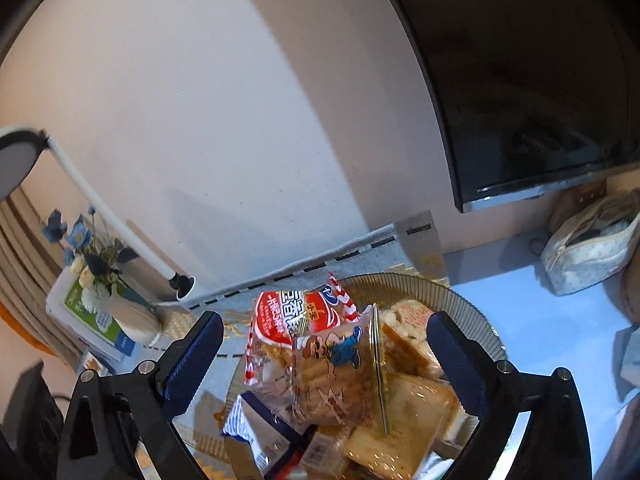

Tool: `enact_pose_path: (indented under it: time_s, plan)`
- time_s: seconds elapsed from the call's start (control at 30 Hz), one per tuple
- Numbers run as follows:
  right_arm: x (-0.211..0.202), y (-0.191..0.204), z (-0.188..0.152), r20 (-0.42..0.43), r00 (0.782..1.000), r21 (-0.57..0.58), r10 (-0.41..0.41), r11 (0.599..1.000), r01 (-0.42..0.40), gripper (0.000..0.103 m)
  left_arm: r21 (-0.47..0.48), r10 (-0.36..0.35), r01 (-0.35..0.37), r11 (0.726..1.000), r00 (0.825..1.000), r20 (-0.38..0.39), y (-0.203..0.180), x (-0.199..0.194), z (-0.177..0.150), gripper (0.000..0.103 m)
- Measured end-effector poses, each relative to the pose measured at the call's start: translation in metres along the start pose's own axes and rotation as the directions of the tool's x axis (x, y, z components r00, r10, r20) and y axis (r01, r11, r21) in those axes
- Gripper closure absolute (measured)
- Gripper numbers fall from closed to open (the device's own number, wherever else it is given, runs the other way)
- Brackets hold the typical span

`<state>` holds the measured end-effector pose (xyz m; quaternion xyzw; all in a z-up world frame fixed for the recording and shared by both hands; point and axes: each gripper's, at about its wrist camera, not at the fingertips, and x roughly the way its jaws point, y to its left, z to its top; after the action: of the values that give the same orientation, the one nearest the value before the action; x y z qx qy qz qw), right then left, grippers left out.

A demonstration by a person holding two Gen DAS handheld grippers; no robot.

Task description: Organize snacks

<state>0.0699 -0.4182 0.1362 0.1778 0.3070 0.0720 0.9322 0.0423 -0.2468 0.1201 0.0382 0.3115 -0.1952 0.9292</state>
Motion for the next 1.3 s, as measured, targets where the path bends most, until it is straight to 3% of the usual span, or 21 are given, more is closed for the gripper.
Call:
enact_pose_path:
  time_s: [0.13,0.23,0.4,0.47,0.63,0.77,0.9,1.03,1.3]
  plan:
    - [-0.025,0.008,-0.024,0.046,0.998,-0.128,-0.032,0.991,0.038,0.0,-0.063,0.078,-0.073,0.995,0.995,0.069,0.019,-0.007,-0.009,0.001]
    - [-0.034,0.007,-0.053,0.066,0.992,-0.197,-0.104,0.974,0.115,0.0,-0.112,0.141,-0.131,0.985,0.986,0.084,0.027,-0.003,-0.022,0.001]
    - [-0.033,-0.003,-0.096,0.13,0.981,-0.216,-0.145,0.961,0.17,0.0,-0.151,0.224,-0.209,0.966,0.971,0.088,0.032,0.017,-0.048,0.001]
    - [-0.03,-0.004,-0.106,0.157,0.972,-0.224,-0.174,0.952,0.207,0.0,-0.174,0.238,-0.219,0.96,0.966,0.097,0.033,0.02,-0.059,0.001]
    - [-0.009,0.006,-0.117,0.13,0.952,-0.364,-0.277,0.88,0.306,0.0,-0.184,0.237,-0.223,0.957,0.97,0.055,0.038,0.027,-0.064,0.001]
    - [0.001,0.007,-0.123,0.071,0.966,-0.375,-0.248,0.891,0.256,0.0,-0.164,0.265,-0.257,0.952,0.964,0.027,0.037,0.03,-0.067,0.001]
    - [0.005,0.011,-0.129,0.067,0.966,-0.386,-0.25,0.886,0.256,0.0,-0.166,0.244,-0.242,0.956,0.97,-0.006,0.04,0.038,-0.071,0.001]
    - [0.002,0.006,-0.129,0.054,0.97,-0.346,-0.236,0.907,0.24,0.0,-0.167,0.244,-0.241,0.956,0.97,-0.005,0.04,0.037,-0.071,0.001]
    - [0.006,0.006,-0.126,0.047,0.971,-0.346,-0.234,0.908,0.236,0.0,-0.159,0.249,-0.246,0.956,0.969,0.001,0.039,0.037,-0.071,0.001]
